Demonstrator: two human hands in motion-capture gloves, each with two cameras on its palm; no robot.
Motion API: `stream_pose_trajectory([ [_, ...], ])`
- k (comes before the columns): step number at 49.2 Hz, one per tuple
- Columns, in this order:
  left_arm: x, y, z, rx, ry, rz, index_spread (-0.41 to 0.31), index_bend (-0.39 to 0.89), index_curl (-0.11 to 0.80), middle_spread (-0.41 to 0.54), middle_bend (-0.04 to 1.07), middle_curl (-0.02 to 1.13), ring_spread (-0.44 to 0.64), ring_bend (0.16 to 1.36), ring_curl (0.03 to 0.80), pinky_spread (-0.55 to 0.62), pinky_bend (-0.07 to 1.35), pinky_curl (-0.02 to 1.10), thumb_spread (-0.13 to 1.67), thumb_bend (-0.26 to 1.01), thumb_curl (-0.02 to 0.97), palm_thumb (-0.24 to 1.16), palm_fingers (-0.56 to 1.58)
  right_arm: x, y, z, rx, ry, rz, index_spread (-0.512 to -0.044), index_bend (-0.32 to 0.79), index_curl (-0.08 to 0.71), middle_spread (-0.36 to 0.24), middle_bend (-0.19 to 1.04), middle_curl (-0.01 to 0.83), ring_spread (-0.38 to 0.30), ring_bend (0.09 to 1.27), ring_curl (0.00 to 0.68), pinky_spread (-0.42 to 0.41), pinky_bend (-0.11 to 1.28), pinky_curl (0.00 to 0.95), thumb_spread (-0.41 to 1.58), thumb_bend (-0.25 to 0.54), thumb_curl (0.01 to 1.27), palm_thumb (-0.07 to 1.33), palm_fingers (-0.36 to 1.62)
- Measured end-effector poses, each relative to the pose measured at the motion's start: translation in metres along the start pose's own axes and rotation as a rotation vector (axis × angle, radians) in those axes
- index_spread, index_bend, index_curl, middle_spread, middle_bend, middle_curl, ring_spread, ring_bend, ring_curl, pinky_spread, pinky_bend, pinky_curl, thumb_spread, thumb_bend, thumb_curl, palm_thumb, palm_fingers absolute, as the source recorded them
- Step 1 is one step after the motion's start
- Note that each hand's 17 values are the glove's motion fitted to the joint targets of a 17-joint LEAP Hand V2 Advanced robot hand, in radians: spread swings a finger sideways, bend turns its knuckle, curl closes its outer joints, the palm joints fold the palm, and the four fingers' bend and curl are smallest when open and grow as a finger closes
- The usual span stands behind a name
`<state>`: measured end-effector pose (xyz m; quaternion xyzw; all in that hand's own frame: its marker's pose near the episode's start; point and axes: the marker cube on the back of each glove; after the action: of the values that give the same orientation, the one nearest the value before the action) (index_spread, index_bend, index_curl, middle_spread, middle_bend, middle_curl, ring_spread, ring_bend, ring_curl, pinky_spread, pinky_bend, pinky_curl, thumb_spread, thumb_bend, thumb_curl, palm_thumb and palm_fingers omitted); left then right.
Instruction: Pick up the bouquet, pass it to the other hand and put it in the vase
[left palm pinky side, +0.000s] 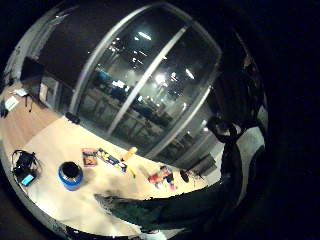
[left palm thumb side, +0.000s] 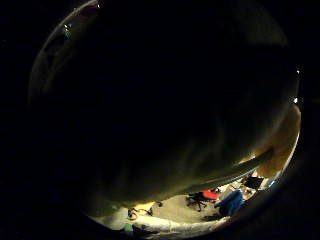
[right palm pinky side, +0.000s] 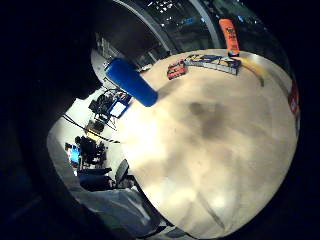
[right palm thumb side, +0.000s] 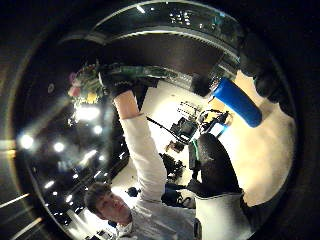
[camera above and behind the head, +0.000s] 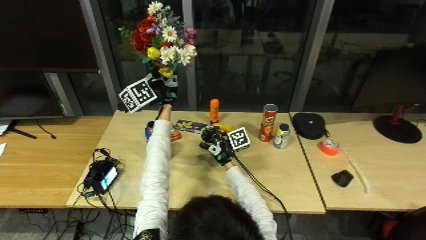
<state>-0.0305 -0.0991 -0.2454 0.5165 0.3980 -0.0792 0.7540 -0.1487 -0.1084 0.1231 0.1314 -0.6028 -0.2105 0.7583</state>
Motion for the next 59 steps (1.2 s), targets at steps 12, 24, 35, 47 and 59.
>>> stream_pose_trajectory([
  [12, -0.045, -0.018, -0.007, 0.063, -0.088, -0.051, -0.337, 0.36, 0.586, -0.321, 0.7, 0.55, -0.37, 0.75, 0.479, -0.37, 0.62, 0.49, 0.3, -0.03, 0.765, 0.89, 1.36, 0.003, -0.001, -0.01, -0.001, 0.089, -0.174, -0.262, 0.11, 0.295, -0.138, 0.38, 0.456, -0.182, 0.53, 0.384, -0.057, 0.4, 0.335, 1.0, -0.023, 0.5, 0.73, 0.95],
  [24, -0.088, -0.017, -0.001, 0.069, -0.109, -0.082, -0.339, 0.35, 0.604, -0.318, 0.7, 0.55, -0.37, 0.75, 0.481, -0.37, 0.62, 0.49, 0.3, -0.03, 0.791, 0.88, 1.36, 0.019, 0.017, -0.012, -0.014, 0.105, 0.018, -0.253, 0.1, 0.274, -0.13, 0.36, 0.456, -0.187, 0.5, 0.388, -0.035, 0.34, 0.329, 1.06, -0.031, 0.45, 0.65, 0.99],
  [35, -0.121, -0.014, 0.01, 0.035, -0.099, -0.102, -0.341, 0.34, 0.614, -0.315, 0.7, 0.55, -0.37, 0.75, 0.483, -0.37, 0.63, 0.49, 0.29, -0.03, 0.809, 0.88, 1.35, 0.011, 0.024, -0.012, -0.016, 0.093, -0.061, -0.253, 0.1, 0.261, -0.129, 0.34, 0.456, -0.192, 0.48, 0.395, -0.023, 0.3, 0.33, 1.07, -0.024, 0.43, 0.64, 1.0],
  [47, -0.14, -0.01, 0.016, 0.03, -0.062, -0.168, -0.343, 0.33, 0.624, -0.316, 0.7, 0.55, -0.37, 0.74, 0.484, -0.37, 0.63, 0.48, 0.29, -0.03, 0.822, 0.88, 1.35, 0.003, 0.039, -0.016, -0.008, 0.24, 0.011, -0.244, 0.1, 0.251, -0.124, 0.33, 0.457, -0.197, 0.47, 0.4, -0.024, 0.27, 0.334, 1.08, -0.022, 0.42, 0.64, 1.02],
  [59, -0.163, -0.001, 0.015, 0.016, -0.057, -0.21, -0.344, 0.33, 0.631, -0.314, 0.7, 0.55, -0.37, 0.73, 0.482, -0.37, 0.63, 0.48, 0.29, -0.03, 0.832, 0.88, 1.35, -0.011, 0.045, -0.009, -0.013, 0.136, 0.066, -0.24, 0.1, 0.244, -0.118, 0.32, 0.458, -0.199, 0.47, 0.406, -0.022, 0.25, 0.34, 1.08, -0.022, 0.42, 0.64, 1.03],
])
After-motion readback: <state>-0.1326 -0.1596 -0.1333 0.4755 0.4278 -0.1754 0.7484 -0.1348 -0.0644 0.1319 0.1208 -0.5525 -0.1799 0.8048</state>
